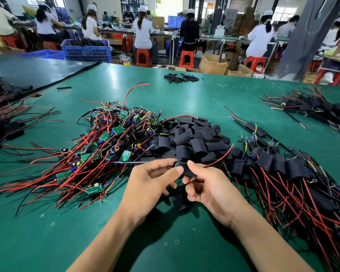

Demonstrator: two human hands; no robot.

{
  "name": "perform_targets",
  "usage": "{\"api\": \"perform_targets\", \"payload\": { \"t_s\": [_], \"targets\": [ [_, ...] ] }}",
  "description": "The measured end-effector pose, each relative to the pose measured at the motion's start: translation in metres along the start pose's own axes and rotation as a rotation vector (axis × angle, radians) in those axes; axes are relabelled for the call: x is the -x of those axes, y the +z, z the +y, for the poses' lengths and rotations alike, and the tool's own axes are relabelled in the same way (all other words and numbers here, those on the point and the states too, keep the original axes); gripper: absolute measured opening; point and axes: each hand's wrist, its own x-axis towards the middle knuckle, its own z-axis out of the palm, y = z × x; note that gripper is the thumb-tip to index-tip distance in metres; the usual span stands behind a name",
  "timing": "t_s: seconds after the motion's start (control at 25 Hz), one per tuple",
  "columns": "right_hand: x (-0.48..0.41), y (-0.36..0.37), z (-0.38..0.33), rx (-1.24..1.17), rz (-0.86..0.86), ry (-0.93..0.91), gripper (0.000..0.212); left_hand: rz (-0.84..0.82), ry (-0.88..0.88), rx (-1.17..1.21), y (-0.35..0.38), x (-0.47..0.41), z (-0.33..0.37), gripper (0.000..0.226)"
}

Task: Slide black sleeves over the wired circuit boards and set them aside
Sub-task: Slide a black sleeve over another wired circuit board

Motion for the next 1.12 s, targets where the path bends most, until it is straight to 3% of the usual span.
{"api": "perform_targets", "payload": {
  "t_s": [0.2,0.4,0.64,0.92,1.12],
  "targets": [
    [0.0,0.002,0.005,0.023,-0.023,-0.026,0.022,0.092,0.072,-0.03,0.005,0.0,-0.004,0.008],
    [0.003,0.006,0.001,0.024,-0.084,-0.02,0.031,0.062,0.013,0.167,0.005,-0.001,-0.005,0.002],
    [0.004,0.011,0.004,-0.009,-0.112,-0.028,0.018,-0.019,-0.074,0.415,0.009,0.002,-0.004,0.017],
    [0.002,0.008,0.005,-0.038,-0.061,0.04,0.013,0.106,0.037,0.189,0.009,0.002,-0.005,0.007],
    [-0.001,0.006,0.0,-0.167,0.075,0.061,0.023,0.006,-0.014,0.218,0.008,0.0,-0.003,0.017]
  ]
}}
